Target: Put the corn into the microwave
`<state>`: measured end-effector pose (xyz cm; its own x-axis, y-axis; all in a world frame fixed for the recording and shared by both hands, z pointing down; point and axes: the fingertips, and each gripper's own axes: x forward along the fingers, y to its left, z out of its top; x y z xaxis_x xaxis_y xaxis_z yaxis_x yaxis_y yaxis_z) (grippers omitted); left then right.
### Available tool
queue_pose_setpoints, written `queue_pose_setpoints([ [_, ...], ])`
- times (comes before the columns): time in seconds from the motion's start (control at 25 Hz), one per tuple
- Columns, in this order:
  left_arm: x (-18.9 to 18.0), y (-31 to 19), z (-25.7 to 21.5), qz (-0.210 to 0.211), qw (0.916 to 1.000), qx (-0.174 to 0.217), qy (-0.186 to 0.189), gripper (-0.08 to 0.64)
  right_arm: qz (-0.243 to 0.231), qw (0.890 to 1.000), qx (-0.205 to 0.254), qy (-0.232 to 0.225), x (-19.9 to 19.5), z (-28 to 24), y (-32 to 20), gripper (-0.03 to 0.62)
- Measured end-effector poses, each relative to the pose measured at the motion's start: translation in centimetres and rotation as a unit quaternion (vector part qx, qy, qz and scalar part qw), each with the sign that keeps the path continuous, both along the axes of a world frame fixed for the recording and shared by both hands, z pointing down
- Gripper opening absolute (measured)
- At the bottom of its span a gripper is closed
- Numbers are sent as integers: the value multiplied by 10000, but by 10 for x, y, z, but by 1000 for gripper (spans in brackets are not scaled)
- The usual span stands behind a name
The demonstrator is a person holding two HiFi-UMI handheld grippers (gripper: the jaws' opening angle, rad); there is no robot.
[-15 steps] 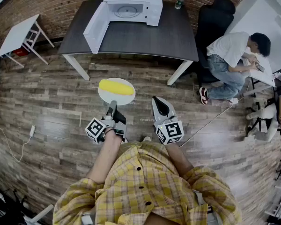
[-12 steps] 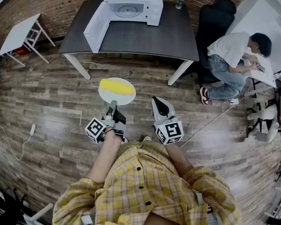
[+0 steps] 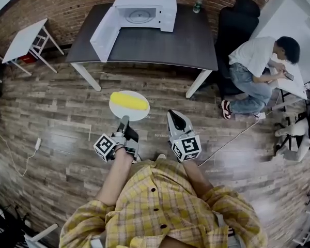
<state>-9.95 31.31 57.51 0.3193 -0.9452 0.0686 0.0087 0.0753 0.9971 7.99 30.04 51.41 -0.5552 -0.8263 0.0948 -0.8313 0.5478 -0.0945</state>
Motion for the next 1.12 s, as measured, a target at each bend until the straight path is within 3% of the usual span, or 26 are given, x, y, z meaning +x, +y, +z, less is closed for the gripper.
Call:
queue_pose_setpoints([
  [0.44, 45, 4, -4, -247, 9993, 113, 254, 15, -164, 9999, -31, 33, 40, -1, 5, -6],
  [0.84, 52, 6, 4, -306, 9992, 69, 252, 15, -258, 9996, -81, -56, 43, 8, 4, -6],
  [1.12, 50, -41, 10, -233, 9992, 30, 318, 15, -304, 9995, -60, -17, 36, 7, -45, -5],
])
